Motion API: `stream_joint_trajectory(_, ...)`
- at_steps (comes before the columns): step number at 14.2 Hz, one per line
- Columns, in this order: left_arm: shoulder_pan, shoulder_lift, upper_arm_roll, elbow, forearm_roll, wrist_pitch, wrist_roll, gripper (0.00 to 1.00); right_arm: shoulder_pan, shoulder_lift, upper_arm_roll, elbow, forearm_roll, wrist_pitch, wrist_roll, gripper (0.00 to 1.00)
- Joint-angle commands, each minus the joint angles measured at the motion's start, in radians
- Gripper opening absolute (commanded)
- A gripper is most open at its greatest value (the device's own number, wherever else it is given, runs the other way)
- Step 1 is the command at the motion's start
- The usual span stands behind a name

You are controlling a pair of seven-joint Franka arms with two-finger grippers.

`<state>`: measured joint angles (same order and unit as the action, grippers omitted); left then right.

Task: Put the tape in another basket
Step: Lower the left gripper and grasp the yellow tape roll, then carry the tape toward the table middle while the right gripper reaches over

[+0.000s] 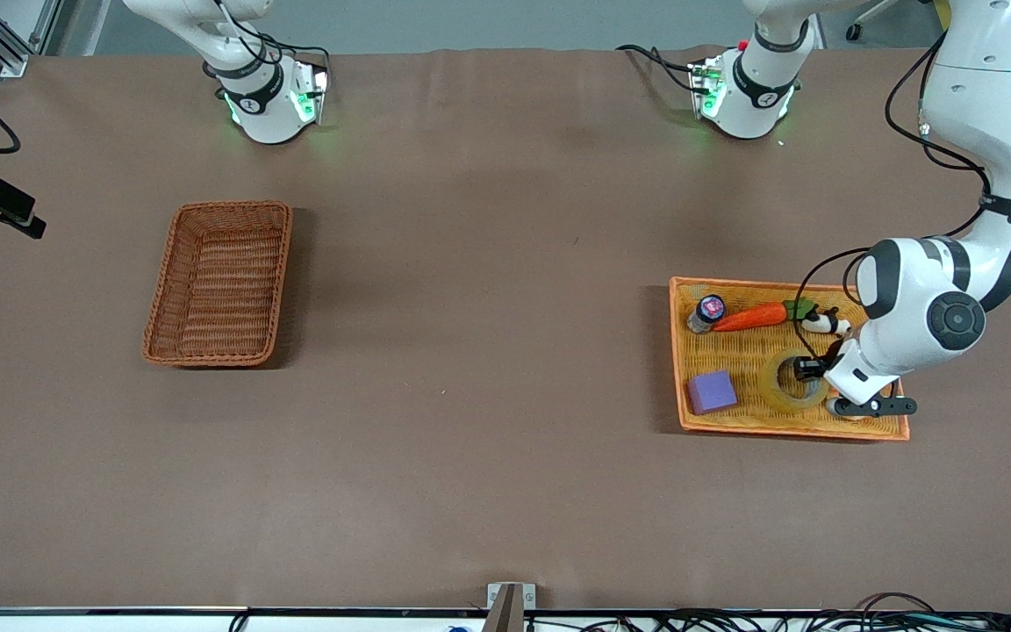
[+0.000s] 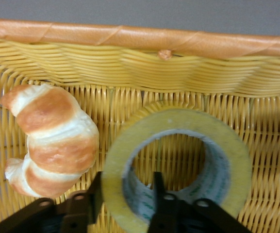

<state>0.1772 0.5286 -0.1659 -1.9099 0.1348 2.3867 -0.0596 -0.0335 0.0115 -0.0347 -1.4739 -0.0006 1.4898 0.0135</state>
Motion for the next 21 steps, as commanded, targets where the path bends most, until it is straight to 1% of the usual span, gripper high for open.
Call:
stream_joint_trajectory(1,0.004,-0.008,-0.007,0.011,0.016,-0.006,-0.008,0.02,-0.008,0.002,0.006,0.010,0.007,-0.006,-0.009,1.00)
stream_joint_trajectory(2,0.004,-0.031,-0.009,0.012,0.017,-0.010,-0.003,0.01,-0.008,0.001,0.006,0.010,0.007,-0.006,-0.009,1.00)
stream_joint_trajectory(3,-0.004,-0.070,-0.009,0.009,0.017,-0.042,-0.008,0.01,-0.008,0.002,0.006,0.010,0.007,-0.006,-0.009,1.00)
stream_joint_trajectory(4,-0.014,-0.106,-0.021,0.014,0.017,-0.105,-0.014,0.01,-0.008,0.001,0.006,0.010,0.007,-0.006,-0.009,1.00)
stream_joint_trajectory(6,-0.015,-0.168,-0.075,0.043,0.016,-0.196,-0.040,0.01,-0.008,0.002,0.006,0.010,0.007,-0.006,-0.010,1.00)
stream_joint_trajectory(8,-0.016,-0.193,-0.171,0.093,0.016,-0.297,-0.118,0.01,-0.008,0.005,0.004,0.009,0.007,-0.002,-0.010,1.00)
stream_joint_trajectory(10,-0.028,-0.179,-0.263,0.164,0.016,-0.375,-0.251,0.01,-0.008,0.018,0.006,0.009,0.007,-0.005,-0.010,1.00)
stream_joint_trajectory(11,-0.059,-0.164,-0.303,0.195,0.016,-0.400,-0.340,0.01,-0.008,0.018,0.006,0.009,0.007,-0.005,-0.009,1.00)
stream_joint_trajectory(12,-0.105,-0.141,-0.314,0.219,0.016,-0.403,-0.417,0.01,-0.008,0.018,0.006,0.009,0.007,-0.005,-0.010,1.00)
stream_joint_trajectory(13,-0.175,-0.106,-0.314,0.257,0.016,-0.403,-0.499,0.01,-0.005,0.018,0.006,0.007,0.007,-0.005,-0.010,1.00)
stream_joint_trajectory(16,-0.339,0.031,-0.311,0.382,0.017,-0.403,-0.705,0.01,0.006,0.025,0.015,0.000,0.017,0.006,-0.013,1.00)
stream_joint_trajectory(19,-0.490,0.164,-0.302,0.509,0.017,-0.391,-0.870,0.01,0.053,0.077,0.019,-0.009,0.034,0.056,-0.012,1.00)
stream_joint_trajectory(20,-0.536,0.207,-0.300,0.544,0.017,-0.370,-0.919,0.03,0.069,0.088,0.019,-0.020,0.034,0.081,-0.009,1.00)
stream_joint_trajectory(21,-0.571,0.232,-0.284,0.552,0.025,-0.333,-0.942,0.03,0.085,0.100,0.019,-0.037,0.036,0.099,-0.007,1.00)
